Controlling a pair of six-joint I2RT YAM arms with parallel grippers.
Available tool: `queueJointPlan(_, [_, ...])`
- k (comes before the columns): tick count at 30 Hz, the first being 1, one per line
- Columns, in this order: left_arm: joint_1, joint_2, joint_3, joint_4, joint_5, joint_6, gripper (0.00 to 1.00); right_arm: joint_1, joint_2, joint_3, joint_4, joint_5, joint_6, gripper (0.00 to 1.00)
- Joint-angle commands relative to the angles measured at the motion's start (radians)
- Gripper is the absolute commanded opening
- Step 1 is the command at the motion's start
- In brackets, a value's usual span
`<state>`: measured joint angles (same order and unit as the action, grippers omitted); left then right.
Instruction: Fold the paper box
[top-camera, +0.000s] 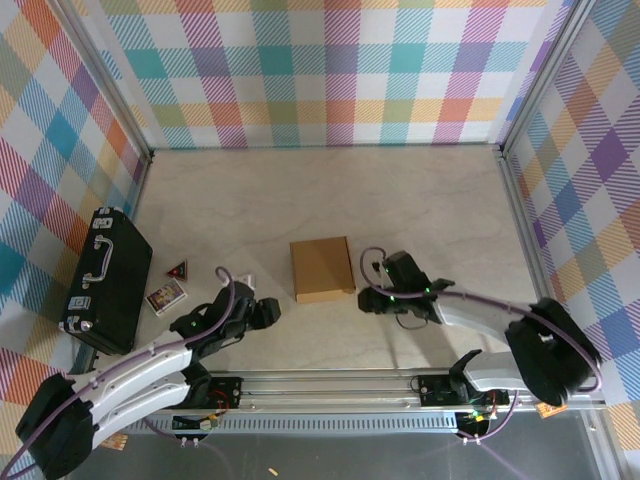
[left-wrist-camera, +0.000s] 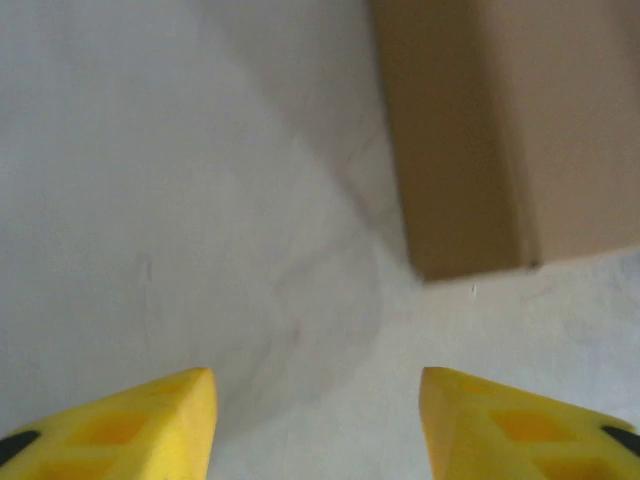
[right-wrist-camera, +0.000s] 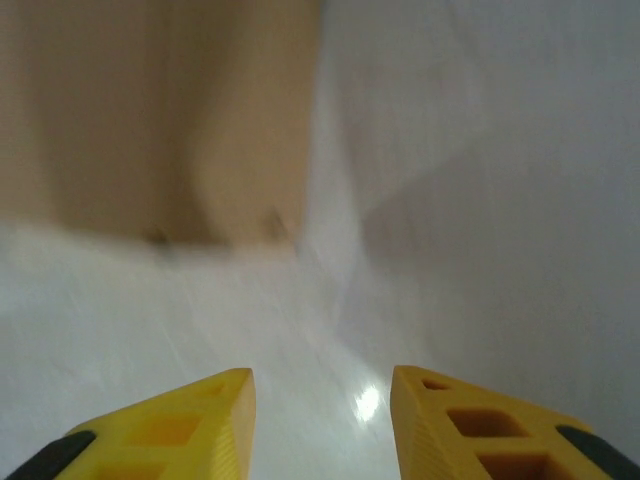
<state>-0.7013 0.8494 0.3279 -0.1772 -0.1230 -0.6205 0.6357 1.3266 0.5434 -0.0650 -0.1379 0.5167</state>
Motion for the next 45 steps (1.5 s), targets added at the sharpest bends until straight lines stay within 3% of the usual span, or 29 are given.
queueJointPlan(1, [0.019, 0.079, 0.11, 0.104, -0.263, 0.211, 0.66, -0.065, 0.029, 0.099, 0.045, 0.041, -0.075, 0.48])
queueJointPlan(5, [0.06, 0.174, 0.128, 0.271, -0.552, 0.385, 0.81, -0.193, 0.013, 0.163, 0.031, 0.07, -0.151, 0.62])
queueJointPlan(6, [0.088, 0.184, 0.126, 0.3, -0.564, 0.375, 0.85, -0.215, 0.006, 0.172, 0.027, 0.096, -0.178, 0.65])
queueJointPlan(8, [0.161, 0.185, 0.116, 0.363, -0.471, 0.395, 0.88, -0.266, -0.017, 0.172, 0.038, 0.148, -0.228, 0.72])
queueJointPlan(13, [0.253, 0.18, 0.084, 0.502, -0.437, 0.481, 0.89, -0.367, -0.085, 0.085, 0.138, 0.279, -0.323, 0.87])
queueJointPlan(17, [0.297, 0.194, 0.058, 0.589, -0.521, 0.613, 0.9, -0.467, -0.123, 0.042, 0.189, 0.306, -0.362, 0.92])
queueJointPlan(20, [0.376, 0.252, -0.016, 0.742, -0.43, 0.657, 0.91, -0.516, -0.11, 0.013, 0.268, 0.306, -0.389, 0.94])
queueJointPlan(23, [0.443, 0.379, -0.048, 0.881, -0.368, 0.681, 0.91, -0.525, -0.045, -0.094, 0.529, 0.348, -0.472, 0.95])
queueJointPlan(25, [0.46, 0.417, -0.009, 0.841, -0.328, 0.687, 0.91, -0.536, 0.032, -0.14, 0.73, 0.393, -0.485, 0.97])
queueJointPlan(27, [0.496, 0.469, 0.014, 0.882, -0.271, 0.693, 0.91, -0.545, 0.056, -0.126, 0.741, 0.412, -0.477, 0.98])
queueJointPlan(30, [0.556, 0.557, 0.066, 0.911, -0.206, 0.682, 0.92, -0.575, 0.155, -0.148, 0.899, 0.398, -0.467, 0.99])
queueJointPlan(31, [0.588, 0.572, 0.092, 0.874, -0.138, 0.647, 0.91, -0.576, 0.154, -0.135, 0.865, 0.361, -0.476, 0.98])
queueJointPlan(34, [0.653, 0.758, 0.039, 1.174, -0.02, 0.614, 0.91, -0.578, 0.227, -0.175, 1.014, 0.314, -0.498, 0.99])
queueJointPlan(35, [0.654, 0.739, 0.034, 1.153, 0.019, 0.62, 0.91, -0.577, 0.228, -0.169, 1.024, 0.334, -0.493, 0.99])
queueJointPlan(36, [0.653, 0.703, 0.062, 1.034, 0.018, 0.621, 0.91, -0.587, 0.206, -0.147, 0.912, 0.316, -0.476, 0.99])
queueJointPlan(38, [0.652, 0.737, 0.062, 1.093, 0.016, 0.624, 0.92, -0.602, 0.213, -0.15, 0.938, 0.289, -0.469, 1.0])
queueJointPlan(40, [0.651, 0.734, 0.067, 1.074, 0.01, 0.623, 1.0, -0.604, 0.218, -0.152, 0.949, 0.289, -0.472, 1.0])
queueJointPlan(45, [0.651, 0.732, 0.063, 1.08, 0.014, 0.625, 1.0, -0.603, 0.21, -0.154, 0.939, 0.288, -0.474, 0.99])
